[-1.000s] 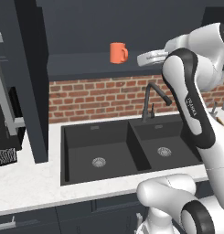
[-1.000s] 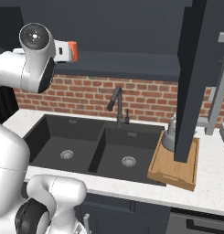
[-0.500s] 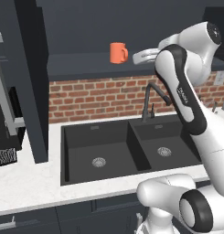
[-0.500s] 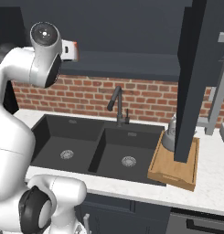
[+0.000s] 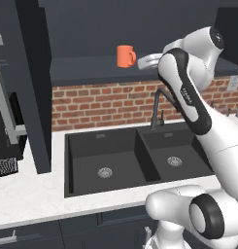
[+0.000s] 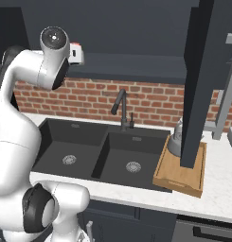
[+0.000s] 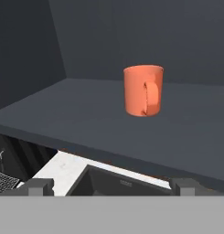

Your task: Pick the kettle from the counter and place it on the tray. Then pick the mug from the cabinet and place it on the tray. Then close the cabinet doors.

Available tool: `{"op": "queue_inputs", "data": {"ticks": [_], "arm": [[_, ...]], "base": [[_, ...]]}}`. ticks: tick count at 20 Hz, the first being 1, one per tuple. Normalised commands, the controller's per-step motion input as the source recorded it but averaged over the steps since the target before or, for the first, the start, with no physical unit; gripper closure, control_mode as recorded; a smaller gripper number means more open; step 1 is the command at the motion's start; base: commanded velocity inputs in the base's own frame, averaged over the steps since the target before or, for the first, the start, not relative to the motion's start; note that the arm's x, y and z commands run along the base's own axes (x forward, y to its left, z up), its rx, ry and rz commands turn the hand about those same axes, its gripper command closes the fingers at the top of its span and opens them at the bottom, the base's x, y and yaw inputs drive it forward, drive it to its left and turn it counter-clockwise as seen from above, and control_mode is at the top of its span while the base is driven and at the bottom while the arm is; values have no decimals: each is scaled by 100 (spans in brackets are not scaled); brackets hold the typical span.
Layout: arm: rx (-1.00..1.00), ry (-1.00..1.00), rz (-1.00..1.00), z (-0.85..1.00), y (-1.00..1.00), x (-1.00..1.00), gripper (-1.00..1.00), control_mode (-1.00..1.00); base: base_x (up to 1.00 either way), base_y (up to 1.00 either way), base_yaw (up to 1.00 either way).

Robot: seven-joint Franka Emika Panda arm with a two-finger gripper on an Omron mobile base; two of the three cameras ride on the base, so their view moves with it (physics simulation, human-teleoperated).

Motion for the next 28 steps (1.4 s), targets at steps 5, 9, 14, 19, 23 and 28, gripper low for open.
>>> {"op": "queue_inputs", "data": {"ticks": [5, 9, 14, 19, 23, 28], "arm": [[0, 0, 0, 0, 0, 32, -100, -100], [0, 0, 0, 0, 0, 31, -100, -100], [0, 0, 0, 0, 0, 30, -100, -100], [0, 0, 0, 0, 0, 21, -100, -100], [0, 0, 0, 0, 0, 18, -100, -100], [0, 0, 0, -1, 0, 19, -100, -100]], "base": [[0, 0, 0], [0, 0, 0], [0, 0, 0], [0, 0, 0], [0, 0, 0], [0, 0, 0]]}}
